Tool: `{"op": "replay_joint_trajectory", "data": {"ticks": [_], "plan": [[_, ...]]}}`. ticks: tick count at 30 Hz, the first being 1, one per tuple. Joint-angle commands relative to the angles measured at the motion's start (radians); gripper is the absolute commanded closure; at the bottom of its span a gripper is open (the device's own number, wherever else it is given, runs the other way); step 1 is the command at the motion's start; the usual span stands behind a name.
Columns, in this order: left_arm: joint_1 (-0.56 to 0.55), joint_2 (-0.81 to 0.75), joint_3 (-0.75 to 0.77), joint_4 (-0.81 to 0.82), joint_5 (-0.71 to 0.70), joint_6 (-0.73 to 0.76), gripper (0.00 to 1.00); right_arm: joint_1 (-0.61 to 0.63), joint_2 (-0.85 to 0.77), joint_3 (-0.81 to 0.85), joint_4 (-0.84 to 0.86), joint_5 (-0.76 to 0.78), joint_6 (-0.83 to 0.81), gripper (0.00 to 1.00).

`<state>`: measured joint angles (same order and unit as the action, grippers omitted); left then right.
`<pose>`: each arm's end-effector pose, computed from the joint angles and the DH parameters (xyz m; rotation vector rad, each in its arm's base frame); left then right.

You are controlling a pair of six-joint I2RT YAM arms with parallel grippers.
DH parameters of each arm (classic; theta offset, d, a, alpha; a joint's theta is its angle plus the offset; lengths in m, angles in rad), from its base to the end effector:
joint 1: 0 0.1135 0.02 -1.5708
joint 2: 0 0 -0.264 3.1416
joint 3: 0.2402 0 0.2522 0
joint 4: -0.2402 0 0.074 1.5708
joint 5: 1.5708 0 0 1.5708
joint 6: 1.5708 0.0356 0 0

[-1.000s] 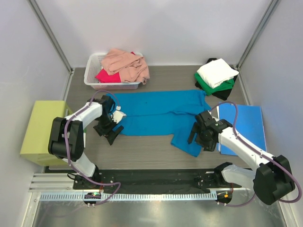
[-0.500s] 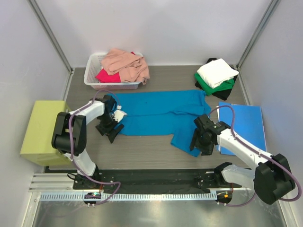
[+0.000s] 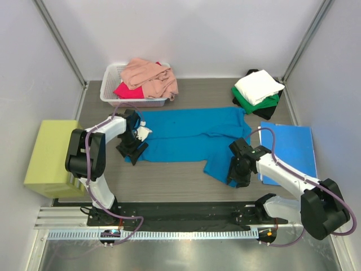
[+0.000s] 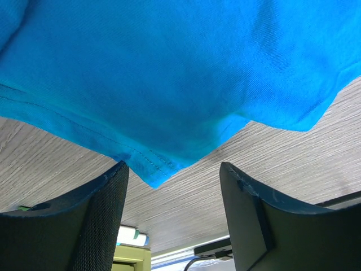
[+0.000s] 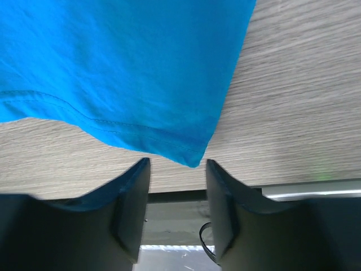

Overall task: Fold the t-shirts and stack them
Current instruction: Fold the tshirt

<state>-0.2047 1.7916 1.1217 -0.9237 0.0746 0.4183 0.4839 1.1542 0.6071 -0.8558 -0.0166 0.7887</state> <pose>0.2977 -0.0645 0.1566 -0.9564 -2.9746 0.1197 0.1519 0.0805 0.1707 0.4551 2.9770 0.1707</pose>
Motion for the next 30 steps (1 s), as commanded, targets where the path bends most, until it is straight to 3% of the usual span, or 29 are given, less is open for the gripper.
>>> {"op": "replay_joint_trajectory", "data": {"ticks": [1, 4, 9, 15, 23, 26, 29, 30], "plan": [[0.001, -0.026, 0.015, 0.017, 0.005, -0.009, 0.34, 0.008, 0.007, 0.014, 0.000, 0.001, -0.012, 0.62], [0.001, -0.028, 0.007, 0.017, 0.005, -0.009, 0.34, 0.012, 0.022, 0.017, 0.012, 0.000, -0.014, 0.77], [0.001, -0.029, -0.005, 0.023, -0.002, -0.003, 0.35, 0.013, 0.010, 0.023, 0.004, 0.014, -0.014, 0.82], [0.001, -0.028, -0.002, 0.025, 0.004, -0.003, 0.36, 0.013, -0.002, 0.055, -0.029, 0.014, -0.019, 0.99], [0.001, -0.032, -0.002, 0.025, 0.005, -0.003, 0.43, 0.013, -0.045, 0.114, -0.089, 0.073, -0.022, 0.99], [0.001, -0.038, 0.004, 0.020, 0.001, 0.000, 0.56, 0.015, -0.056, 0.170, -0.120, 0.092, -0.020, 0.99], [0.002, -0.047, 0.033, -0.003, -0.009, 0.008, 0.85, 0.015, -0.068, 0.216, -0.146, 0.093, -0.020, 0.99], [0.002, -0.052, 0.050, -0.007, -0.010, 0.005, 1.00, 0.015, -0.073, 0.226, -0.156, 0.095, -0.020, 0.99]]}}
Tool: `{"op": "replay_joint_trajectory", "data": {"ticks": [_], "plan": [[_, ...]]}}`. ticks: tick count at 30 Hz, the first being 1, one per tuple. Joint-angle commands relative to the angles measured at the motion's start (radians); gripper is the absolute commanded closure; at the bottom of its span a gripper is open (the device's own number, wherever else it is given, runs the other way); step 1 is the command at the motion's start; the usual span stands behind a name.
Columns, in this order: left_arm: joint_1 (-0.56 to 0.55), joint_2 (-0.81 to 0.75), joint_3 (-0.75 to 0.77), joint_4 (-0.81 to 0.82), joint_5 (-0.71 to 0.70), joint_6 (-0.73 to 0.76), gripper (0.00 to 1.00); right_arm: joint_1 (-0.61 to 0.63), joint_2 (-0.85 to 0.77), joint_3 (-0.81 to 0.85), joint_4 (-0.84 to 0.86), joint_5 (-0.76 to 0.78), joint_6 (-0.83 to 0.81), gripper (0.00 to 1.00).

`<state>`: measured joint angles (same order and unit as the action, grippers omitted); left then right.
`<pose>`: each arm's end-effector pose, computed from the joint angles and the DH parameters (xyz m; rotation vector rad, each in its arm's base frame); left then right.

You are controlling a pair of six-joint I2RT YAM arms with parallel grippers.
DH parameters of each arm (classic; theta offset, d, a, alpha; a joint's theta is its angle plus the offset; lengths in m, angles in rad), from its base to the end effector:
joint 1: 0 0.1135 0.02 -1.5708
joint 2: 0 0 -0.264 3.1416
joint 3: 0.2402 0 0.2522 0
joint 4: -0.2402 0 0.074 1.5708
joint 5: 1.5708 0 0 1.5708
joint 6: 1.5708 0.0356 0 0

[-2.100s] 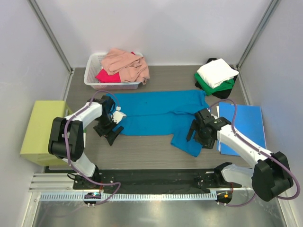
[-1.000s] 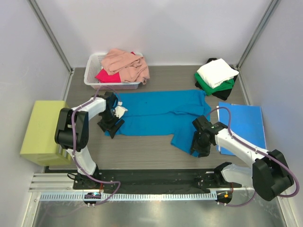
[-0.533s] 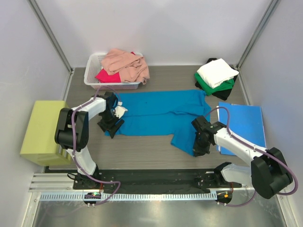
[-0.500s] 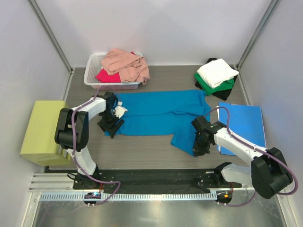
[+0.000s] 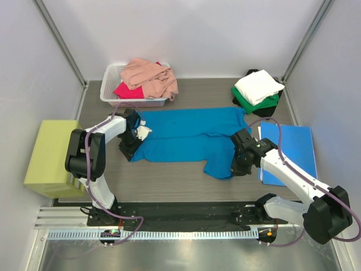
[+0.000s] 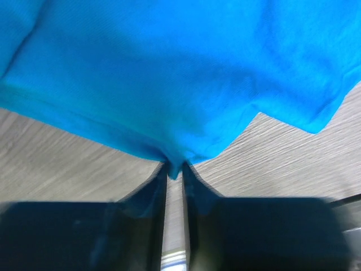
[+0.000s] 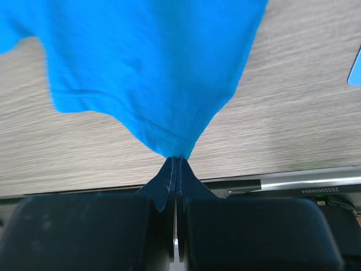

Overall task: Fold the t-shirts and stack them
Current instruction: Fold the tshirt

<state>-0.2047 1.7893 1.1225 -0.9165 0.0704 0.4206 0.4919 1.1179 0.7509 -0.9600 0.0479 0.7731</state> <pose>0.2986 -0.0645 0.1574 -0.9636 -2.9830 0.1119 0.1604 0.0840 0.2127 0.4167 2.8829 0.1547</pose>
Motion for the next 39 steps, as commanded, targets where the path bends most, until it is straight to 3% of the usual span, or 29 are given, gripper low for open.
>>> {"op": "replay_joint_trajectory", "data": {"ticks": [1, 15, 32, 39], "plan": [[0.002, -0.060, 0.059, -0.022, -0.007, 0.007, 1.00, 0.007, -0.038, 0.088, -0.059, 0.033, -0.006, 0.99], [0.005, -0.154, 0.071, -0.088, -0.026, 0.044, 1.00, 0.011, -0.119, 0.166, -0.186, 0.041, 0.002, 0.99], [0.007, -0.323, 0.080, -0.370, -0.007, 0.205, 1.00, 0.017, -0.259, 0.254, -0.397, -0.034, 0.057, 0.99], [0.007, -0.338, 0.076, -0.381, -0.012, 0.213, 1.00, 0.017, -0.251, 0.350, -0.434, -0.020, 0.063, 0.99]]}}
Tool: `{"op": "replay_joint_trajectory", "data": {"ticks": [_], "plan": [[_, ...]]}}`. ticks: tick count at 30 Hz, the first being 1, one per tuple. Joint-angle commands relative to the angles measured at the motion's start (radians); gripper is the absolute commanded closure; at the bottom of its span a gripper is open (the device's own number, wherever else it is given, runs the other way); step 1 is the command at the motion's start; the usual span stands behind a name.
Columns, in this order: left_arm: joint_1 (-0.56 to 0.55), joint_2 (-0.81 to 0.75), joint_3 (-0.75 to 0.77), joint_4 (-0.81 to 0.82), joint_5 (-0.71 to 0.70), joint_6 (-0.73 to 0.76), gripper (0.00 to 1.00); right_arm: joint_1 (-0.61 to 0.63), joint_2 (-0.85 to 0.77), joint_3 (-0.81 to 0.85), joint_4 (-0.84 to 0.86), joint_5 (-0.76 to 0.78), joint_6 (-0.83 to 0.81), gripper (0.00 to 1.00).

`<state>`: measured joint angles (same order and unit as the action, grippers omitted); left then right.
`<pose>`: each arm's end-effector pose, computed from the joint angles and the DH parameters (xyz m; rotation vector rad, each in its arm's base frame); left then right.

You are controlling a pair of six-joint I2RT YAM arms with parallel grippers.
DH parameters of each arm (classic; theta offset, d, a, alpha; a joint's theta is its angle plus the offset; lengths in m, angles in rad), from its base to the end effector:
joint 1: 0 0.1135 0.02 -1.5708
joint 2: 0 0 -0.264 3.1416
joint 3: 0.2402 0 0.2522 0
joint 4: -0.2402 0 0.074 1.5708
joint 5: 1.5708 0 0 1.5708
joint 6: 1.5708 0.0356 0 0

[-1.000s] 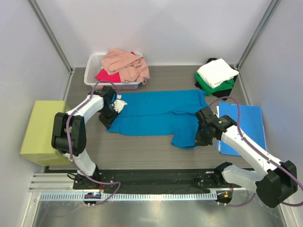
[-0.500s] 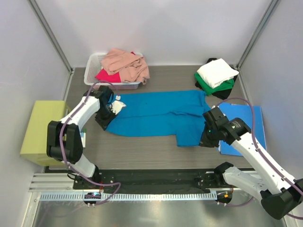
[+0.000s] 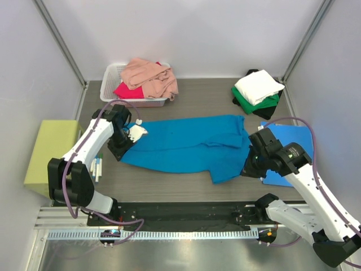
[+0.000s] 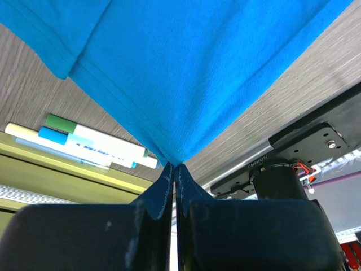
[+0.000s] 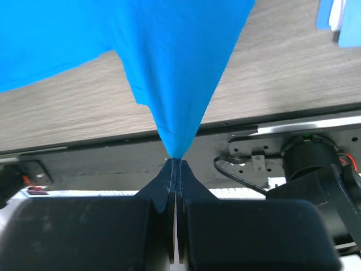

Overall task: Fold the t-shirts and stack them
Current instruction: Fold the tshirt

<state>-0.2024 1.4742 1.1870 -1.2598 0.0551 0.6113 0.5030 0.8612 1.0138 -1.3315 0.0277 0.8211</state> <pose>0.2436 -0.0520 0.2549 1.2301 2.8522 -0.0763 0.1081 0.0584 0.3090 0.4509 2.7626 0.3110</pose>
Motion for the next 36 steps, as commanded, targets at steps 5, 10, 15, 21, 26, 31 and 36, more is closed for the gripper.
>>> {"op": "replay_joint_trajectory", "data": {"ticks": [5, 10, 15, 21, 26, 31, 36], "plan": [[0.004, 0.014, 0.020, 0.023, -0.026, 0.011, 1.00, 0.006, 0.111, 0.219, -0.019, 0.127, -0.007, 0.99], [0.011, 0.076, 0.045, 0.126, -0.081, 0.016, 1.00, -0.007, 0.188, 0.229, 0.090, 0.205, -0.019, 0.99], [0.055, 0.167, 0.074, 0.209, -0.118, 0.047, 1.00, -0.092, 0.263, 0.178, 0.254, 0.166, -0.051, 0.99], [0.100, 0.256, 0.092, 0.286, -0.144, 0.077, 1.00, -0.282, 0.349, 0.207, 0.388, 0.123, -0.121, 0.99], [0.098, 0.311, 0.082, 0.315, -0.164, 0.081, 1.00, -0.342, 0.468, 0.262, 0.469, 0.104, -0.140, 0.99], [0.100, 0.325, 0.057, 0.336, -0.169, 0.076, 1.00, -0.354, 0.552, 0.318, 0.502, 0.086, -0.131, 0.99], [0.098, 0.304, 0.034, 0.347, -0.187, 0.090, 1.00, -0.353, 0.515, 0.344, 0.500, 0.064, -0.129, 0.99]]}}
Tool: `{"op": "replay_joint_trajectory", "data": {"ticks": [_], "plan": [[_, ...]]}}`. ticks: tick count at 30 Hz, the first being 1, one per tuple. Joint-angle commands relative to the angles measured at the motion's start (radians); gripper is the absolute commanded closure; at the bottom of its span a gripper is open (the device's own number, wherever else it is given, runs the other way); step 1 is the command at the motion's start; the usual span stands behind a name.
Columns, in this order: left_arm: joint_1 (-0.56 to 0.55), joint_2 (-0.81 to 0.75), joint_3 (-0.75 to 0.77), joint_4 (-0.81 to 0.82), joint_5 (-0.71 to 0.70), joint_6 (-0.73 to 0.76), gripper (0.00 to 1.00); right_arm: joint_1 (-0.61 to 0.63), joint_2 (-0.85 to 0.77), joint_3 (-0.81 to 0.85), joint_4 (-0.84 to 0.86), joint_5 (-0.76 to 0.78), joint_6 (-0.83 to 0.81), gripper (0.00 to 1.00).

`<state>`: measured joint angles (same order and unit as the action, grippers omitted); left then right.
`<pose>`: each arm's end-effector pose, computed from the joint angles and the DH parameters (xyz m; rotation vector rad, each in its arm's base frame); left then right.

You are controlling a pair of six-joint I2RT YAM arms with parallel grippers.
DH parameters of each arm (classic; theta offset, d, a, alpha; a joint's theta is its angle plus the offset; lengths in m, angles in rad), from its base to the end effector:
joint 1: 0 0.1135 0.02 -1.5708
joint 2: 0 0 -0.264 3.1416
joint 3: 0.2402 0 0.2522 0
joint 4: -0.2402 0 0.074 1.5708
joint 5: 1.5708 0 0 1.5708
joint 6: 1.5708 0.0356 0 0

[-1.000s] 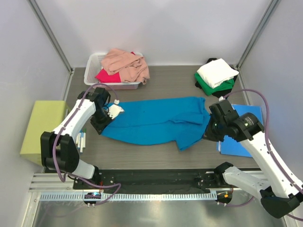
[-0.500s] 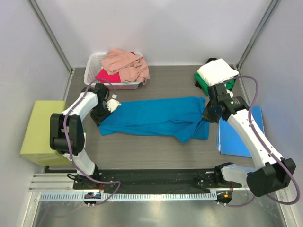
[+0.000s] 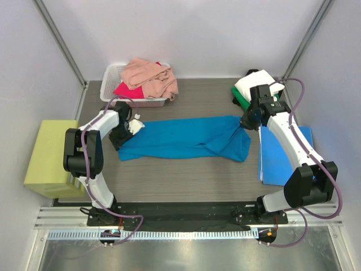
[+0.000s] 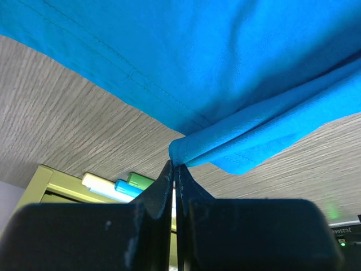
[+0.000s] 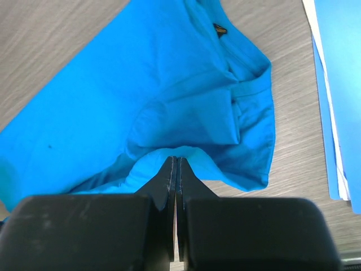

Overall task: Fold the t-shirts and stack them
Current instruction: Fold the tshirt

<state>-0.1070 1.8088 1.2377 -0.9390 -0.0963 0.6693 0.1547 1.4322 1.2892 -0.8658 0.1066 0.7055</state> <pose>0.3259 -0.0316 0.1789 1.1711 2.8761 0.1699 0.2899 0.0414 0.3069 0.7403 2.4734 0.1855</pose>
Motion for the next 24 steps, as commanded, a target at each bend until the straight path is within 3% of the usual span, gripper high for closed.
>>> {"op": "replay_joint_trajectory", "data": {"ticks": [1, 5, 13, 24], "plan": [[0.003, -0.043, -0.017, 0.025, -0.037, 0.033, 1.00, -0.004, -0.070, 0.070, 0.021, -0.015, -0.015, 0.99], [0.004, -0.101, 0.043, -0.030, -0.026, 0.030, 1.00, -0.004, -0.136, 0.064, -0.010, -0.019, -0.014, 0.99], [0.004, -0.186, 0.224, -0.081, 0.132, -0.054, 1.00, -0.006, -0.154, 0.052, -0.025, -0.005, -0.021, 0.99], [0.006, -0.132, 0.194, -0.075, 0.133, -0.063, 1.00, -0.017, -0.086, 0.070, 0.030, 0.016, -0.018, 0.99]]}}
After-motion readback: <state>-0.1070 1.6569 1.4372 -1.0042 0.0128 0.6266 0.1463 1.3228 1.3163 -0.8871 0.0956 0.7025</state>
